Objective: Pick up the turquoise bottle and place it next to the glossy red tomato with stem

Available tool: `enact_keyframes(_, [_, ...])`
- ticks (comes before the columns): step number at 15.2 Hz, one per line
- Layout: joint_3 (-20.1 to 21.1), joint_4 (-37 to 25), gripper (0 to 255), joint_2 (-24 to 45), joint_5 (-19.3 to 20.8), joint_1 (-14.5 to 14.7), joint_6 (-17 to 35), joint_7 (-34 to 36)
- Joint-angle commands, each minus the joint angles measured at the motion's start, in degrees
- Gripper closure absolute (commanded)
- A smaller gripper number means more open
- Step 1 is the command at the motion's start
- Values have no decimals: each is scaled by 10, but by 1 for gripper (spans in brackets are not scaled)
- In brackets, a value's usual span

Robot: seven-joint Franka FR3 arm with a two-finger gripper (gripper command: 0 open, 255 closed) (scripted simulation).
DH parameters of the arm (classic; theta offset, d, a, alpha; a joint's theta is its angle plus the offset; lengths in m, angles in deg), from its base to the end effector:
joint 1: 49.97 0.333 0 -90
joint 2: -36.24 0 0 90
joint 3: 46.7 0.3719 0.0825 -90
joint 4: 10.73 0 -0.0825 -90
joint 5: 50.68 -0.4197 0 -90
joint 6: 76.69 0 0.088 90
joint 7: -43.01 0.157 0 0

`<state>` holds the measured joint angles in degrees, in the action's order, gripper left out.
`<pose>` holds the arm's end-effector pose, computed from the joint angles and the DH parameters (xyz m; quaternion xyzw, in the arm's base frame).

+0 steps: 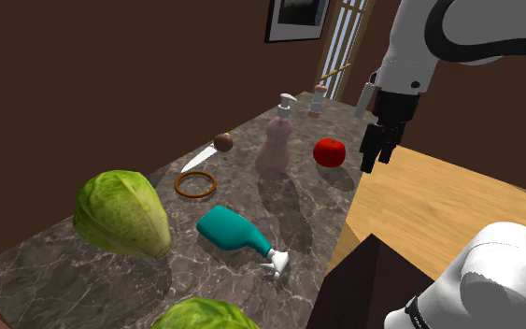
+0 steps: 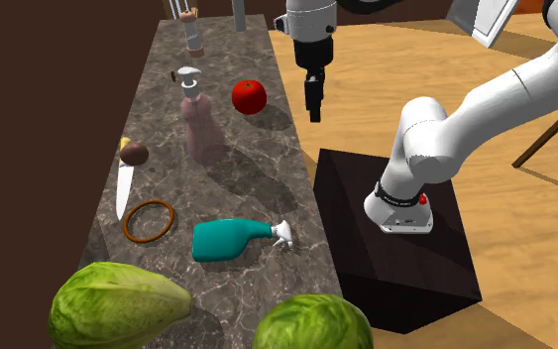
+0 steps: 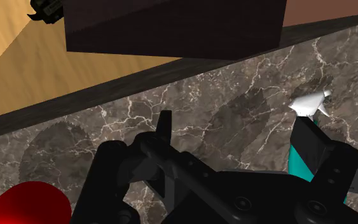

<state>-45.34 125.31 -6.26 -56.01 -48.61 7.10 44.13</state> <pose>0.2928 0.0310 0.5501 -0.9956 -0.0112 0.0861 0.0359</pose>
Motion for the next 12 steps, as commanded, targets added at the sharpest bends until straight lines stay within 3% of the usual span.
enact_keyframes(1, [0, 0, 0, 0, 0, 0, 0, 0])
enact_keyframes(12, [111, 94, 0, 70, -52, 53, 233, 53])
